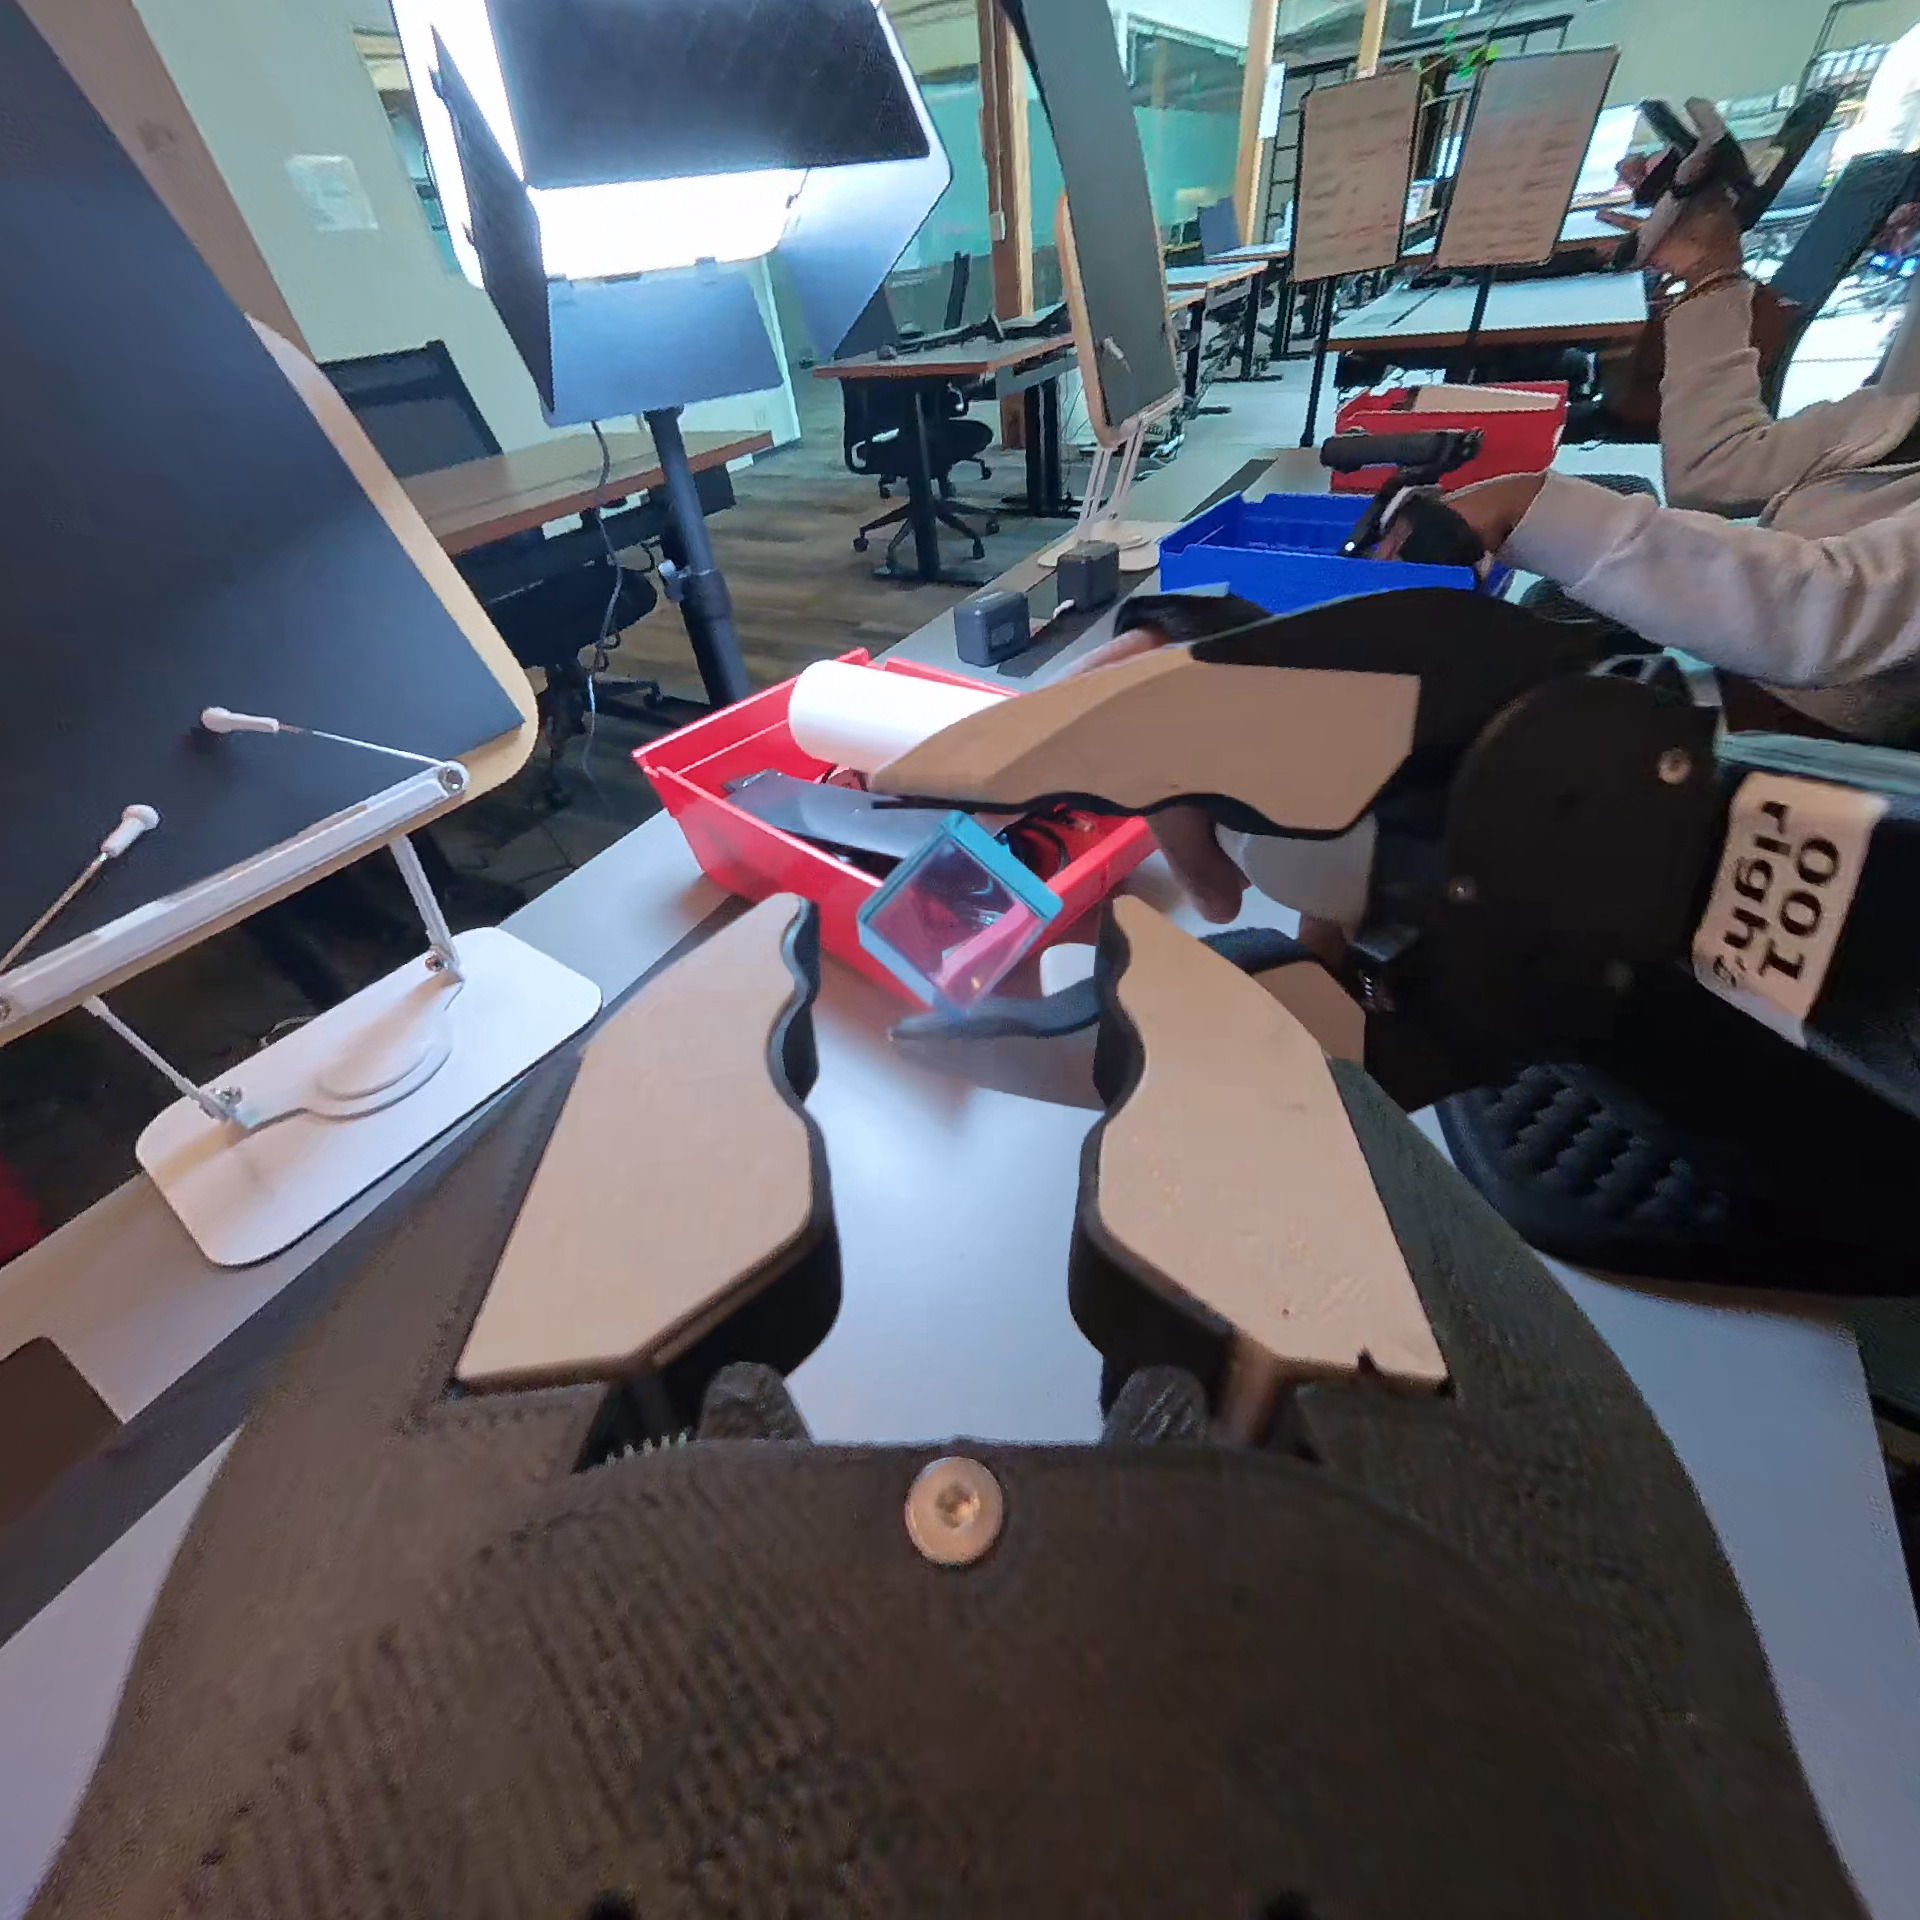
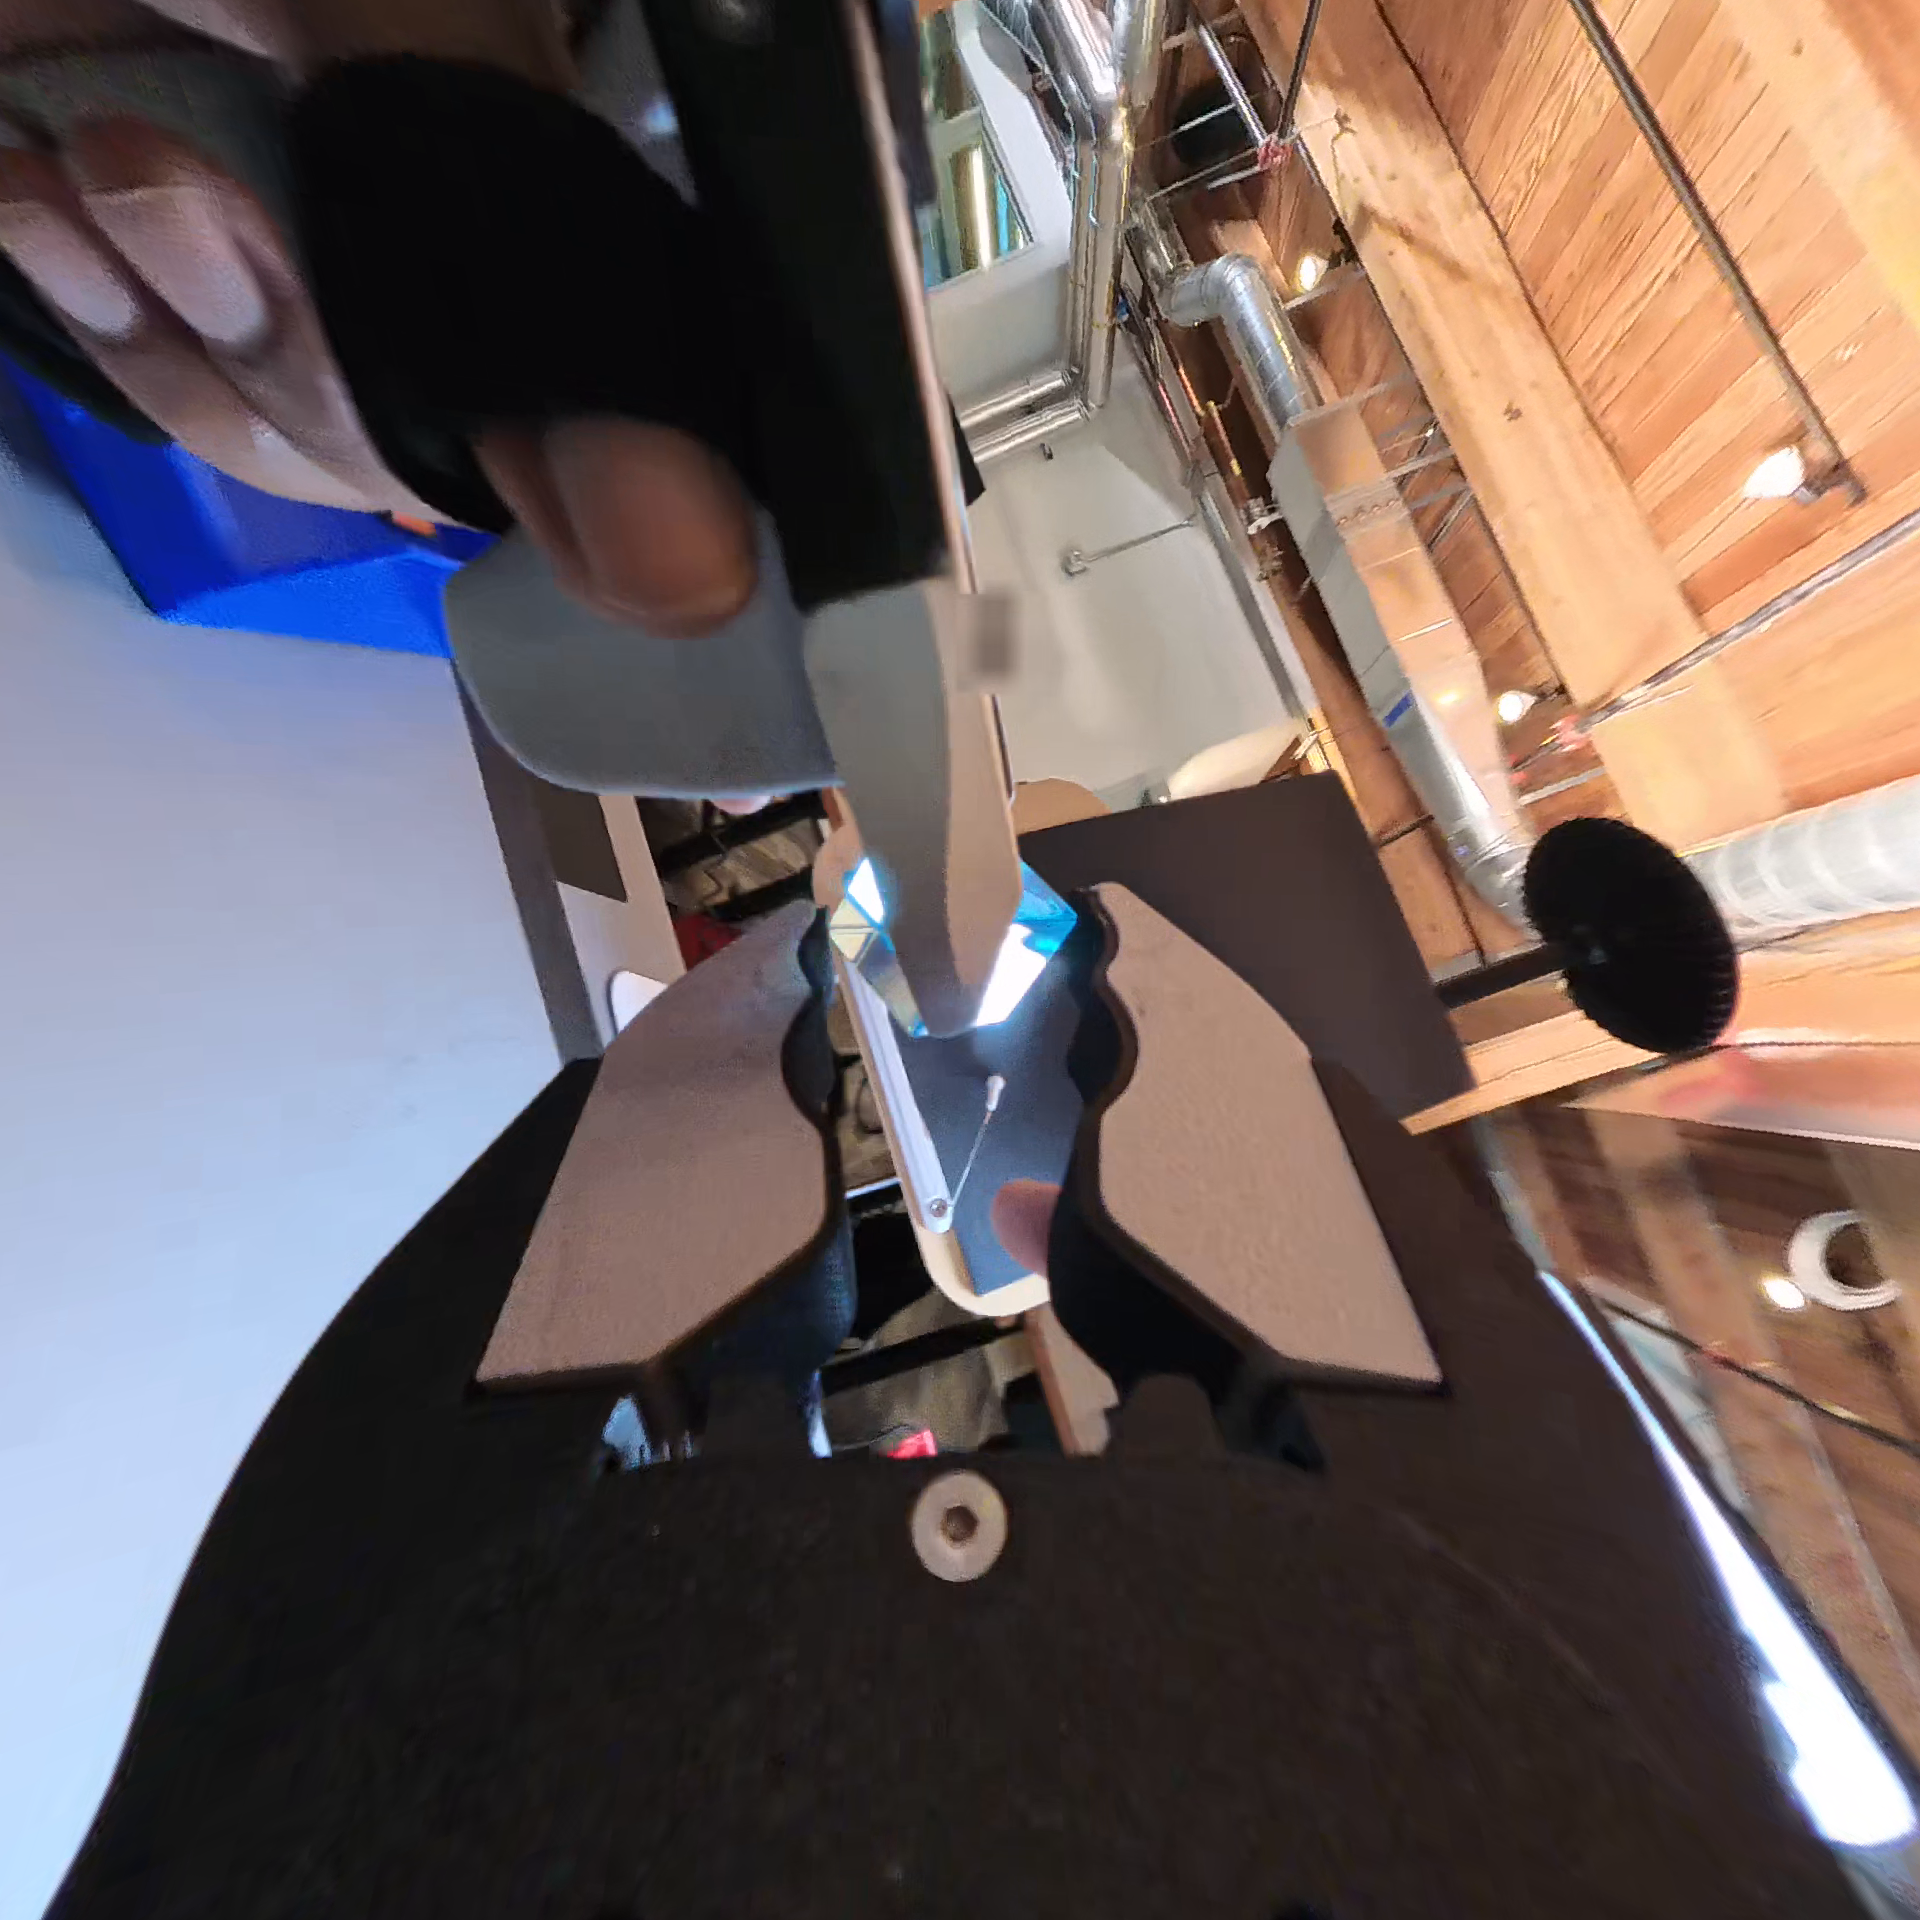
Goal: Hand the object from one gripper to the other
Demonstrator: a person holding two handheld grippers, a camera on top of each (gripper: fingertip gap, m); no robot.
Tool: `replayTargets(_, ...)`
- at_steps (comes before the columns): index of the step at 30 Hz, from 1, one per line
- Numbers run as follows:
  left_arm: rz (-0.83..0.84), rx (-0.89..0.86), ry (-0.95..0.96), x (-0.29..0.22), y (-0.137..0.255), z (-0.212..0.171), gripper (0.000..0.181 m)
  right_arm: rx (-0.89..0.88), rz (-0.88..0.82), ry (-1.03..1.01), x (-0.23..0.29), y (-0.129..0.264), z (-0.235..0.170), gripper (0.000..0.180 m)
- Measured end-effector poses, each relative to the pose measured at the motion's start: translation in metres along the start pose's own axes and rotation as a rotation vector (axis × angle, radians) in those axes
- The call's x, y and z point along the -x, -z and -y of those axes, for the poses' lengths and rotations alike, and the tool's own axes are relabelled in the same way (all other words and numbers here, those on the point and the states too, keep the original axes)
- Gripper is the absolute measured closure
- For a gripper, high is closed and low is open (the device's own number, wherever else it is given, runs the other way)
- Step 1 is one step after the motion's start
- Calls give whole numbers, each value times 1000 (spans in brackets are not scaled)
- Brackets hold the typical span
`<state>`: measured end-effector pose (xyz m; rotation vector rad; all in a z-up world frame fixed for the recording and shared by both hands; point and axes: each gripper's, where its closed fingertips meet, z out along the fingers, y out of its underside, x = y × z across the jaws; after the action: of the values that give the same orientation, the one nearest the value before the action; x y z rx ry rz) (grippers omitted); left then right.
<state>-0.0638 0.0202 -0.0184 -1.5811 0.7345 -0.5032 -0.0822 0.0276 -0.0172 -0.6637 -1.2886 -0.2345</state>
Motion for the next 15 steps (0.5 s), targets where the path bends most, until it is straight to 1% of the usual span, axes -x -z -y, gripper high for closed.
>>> replayTargets(4,-98,-3,115,-1,0,-3,129,-5,-8,68,6,-2,1,136)
replayTargets(6,-181,14,184,-5,1,-5,129,-28,-1,63,8,-1,3,136)
replayTargets(10,-328,-9,321,-11,4,-3,129,-76,3,64,10,1,10,135)
replayTargets(15,-389,-7,344,-15,6,-4,136,-123,11,49,8,5,16,136)
